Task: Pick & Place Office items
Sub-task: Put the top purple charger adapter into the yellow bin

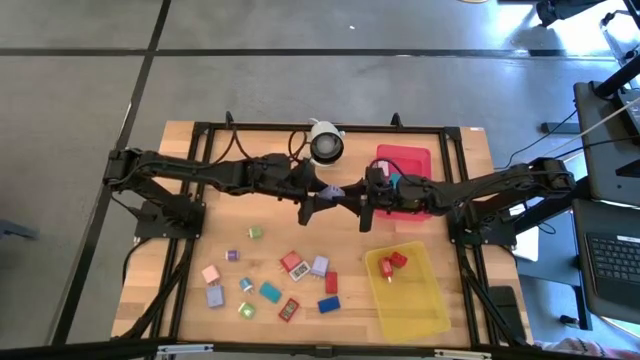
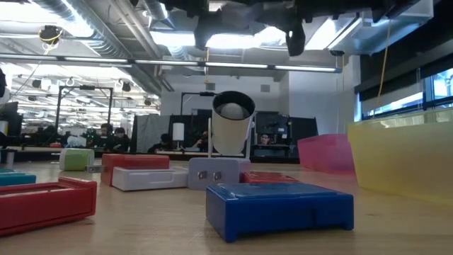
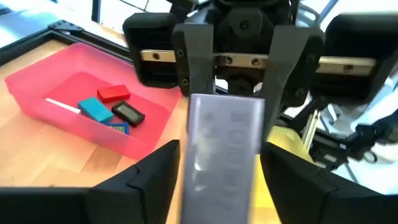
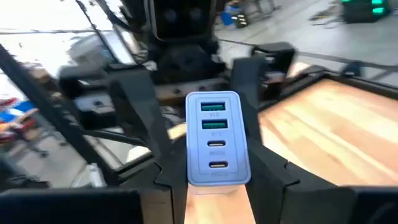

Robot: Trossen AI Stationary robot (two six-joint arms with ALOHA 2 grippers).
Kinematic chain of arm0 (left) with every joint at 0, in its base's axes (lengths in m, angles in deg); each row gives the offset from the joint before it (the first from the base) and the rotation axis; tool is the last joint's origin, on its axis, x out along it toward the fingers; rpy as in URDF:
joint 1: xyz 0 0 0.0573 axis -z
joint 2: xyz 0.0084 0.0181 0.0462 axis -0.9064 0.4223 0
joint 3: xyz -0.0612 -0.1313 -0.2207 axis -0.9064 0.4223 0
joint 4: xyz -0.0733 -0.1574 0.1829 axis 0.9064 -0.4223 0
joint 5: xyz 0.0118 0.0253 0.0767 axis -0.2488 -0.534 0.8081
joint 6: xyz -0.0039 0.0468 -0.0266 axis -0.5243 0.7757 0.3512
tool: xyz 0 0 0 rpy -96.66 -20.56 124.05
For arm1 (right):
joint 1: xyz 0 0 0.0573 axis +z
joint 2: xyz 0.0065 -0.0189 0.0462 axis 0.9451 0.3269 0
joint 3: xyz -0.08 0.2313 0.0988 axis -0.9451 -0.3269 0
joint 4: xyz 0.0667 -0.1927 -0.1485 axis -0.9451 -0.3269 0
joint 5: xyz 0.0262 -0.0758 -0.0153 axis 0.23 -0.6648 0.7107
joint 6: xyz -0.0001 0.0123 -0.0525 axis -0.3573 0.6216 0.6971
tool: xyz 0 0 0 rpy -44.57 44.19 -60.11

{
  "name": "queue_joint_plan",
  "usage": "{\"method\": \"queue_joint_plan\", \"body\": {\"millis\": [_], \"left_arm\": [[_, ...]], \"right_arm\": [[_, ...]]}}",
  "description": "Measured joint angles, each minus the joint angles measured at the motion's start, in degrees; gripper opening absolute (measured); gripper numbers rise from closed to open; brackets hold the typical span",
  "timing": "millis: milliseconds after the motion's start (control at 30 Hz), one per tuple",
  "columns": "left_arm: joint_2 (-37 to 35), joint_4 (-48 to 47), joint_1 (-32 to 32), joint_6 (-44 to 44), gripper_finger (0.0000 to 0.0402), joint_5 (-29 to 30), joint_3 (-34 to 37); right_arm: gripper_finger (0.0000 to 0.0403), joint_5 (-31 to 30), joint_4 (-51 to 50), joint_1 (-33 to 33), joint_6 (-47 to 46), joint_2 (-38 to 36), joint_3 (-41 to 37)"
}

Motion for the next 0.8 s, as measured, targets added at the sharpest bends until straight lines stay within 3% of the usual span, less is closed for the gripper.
{"method": "queue_joint_plan", "body": {"millis": [200, 367, 467, 633, 800], "left_arm": [[0.0, -0.1, -1.7, -2.2, 0.0255, -0.2, 0.0], [0.0, -1.7, -3.4, -2.2, 0.0259, -4.9, 0.0], [0.0, -4.5, -4.6, -2.3, 0.0257, -8.4, 0.0], [0.0, -10.7, -6.7, -2.8, 0.0253, -11.2, 0.0], [0.0, -16.7, -8.7, -2.8, 0.0253, -11.2, 0.0]], "right_arm": [[0.0121, -4.4, -11.9, 0.0, -1.4, -4.5, 0.0], [0.0121, -4.0, -24.2, 1.2, -13.6, -10.8, 0.0], [0.0121, 1.2, -31.7, 2.9, -23.3, -14.6, 0.0], [0.0121, 17.9, -40.0, 8.6, -40.2, -16.1, 0.0], [0.0121, 22.1, -47.4, 15.2, -54.0, -14.0, 0.0]]}}
